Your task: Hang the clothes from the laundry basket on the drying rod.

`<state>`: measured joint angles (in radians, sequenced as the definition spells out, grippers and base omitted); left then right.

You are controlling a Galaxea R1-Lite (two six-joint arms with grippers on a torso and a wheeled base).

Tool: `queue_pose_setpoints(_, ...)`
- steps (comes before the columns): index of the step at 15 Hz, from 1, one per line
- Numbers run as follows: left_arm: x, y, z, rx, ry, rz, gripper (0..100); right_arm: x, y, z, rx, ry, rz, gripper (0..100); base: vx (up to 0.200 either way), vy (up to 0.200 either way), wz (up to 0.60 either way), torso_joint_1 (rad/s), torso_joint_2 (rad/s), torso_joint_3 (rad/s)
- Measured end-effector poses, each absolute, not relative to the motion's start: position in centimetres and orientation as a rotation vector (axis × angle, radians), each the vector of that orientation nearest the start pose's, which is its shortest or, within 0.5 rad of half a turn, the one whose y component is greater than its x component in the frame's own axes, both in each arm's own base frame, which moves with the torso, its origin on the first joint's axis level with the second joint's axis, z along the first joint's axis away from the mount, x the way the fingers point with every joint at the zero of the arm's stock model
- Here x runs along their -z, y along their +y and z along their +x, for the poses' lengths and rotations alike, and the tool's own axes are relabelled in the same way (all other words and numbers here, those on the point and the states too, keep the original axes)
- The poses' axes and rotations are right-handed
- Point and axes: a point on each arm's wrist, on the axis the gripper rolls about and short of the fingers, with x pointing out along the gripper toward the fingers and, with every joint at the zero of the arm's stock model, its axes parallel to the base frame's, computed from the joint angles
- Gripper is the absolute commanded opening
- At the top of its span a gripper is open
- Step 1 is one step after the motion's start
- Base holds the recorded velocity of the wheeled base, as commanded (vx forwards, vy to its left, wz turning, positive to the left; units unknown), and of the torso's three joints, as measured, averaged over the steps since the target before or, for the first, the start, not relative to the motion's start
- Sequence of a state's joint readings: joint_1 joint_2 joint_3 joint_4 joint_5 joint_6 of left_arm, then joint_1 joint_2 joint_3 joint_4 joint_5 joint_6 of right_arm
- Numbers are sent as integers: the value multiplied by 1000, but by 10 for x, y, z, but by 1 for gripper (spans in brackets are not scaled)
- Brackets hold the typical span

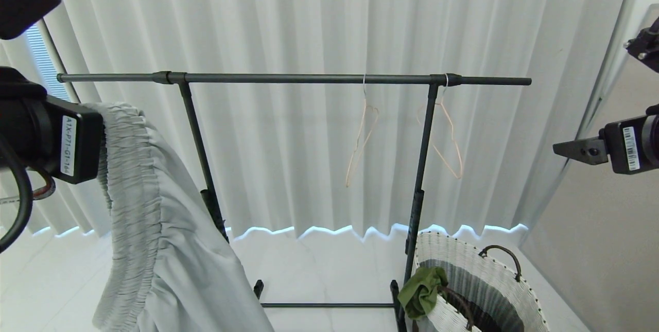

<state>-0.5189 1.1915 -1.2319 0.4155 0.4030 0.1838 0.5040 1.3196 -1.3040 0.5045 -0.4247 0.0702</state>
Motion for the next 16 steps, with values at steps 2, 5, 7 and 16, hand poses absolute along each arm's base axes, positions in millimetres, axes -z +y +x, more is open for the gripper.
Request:
queue_pose_setpoints(2, -324, -69, 138, 145, 328, 349, 0, -313, 81, 172, -47, 467, -160, 100, 200, 0, 0, 7, -51, -17)
queue_pose_setpoints(5, -321, -69, 139, 145, 338, 353, 0, -311, 79, 176, -33, 458, -153, 100, 200, 0, 0, 23, 2, -9)
queue_pose_setpoints(7, -321, -69, 138, 146, 337, 353, 0, -306, 79, 177, -28, 468, -160, 100, 200, 0, 0, 5, 0, -2)
queue_pose_setpoints(16, -318, -69, 139, 147, 348, 359, 0, -288, 89, 196, -100, 540, -133, 100, 178, 0, 0, 3, 2, 0)
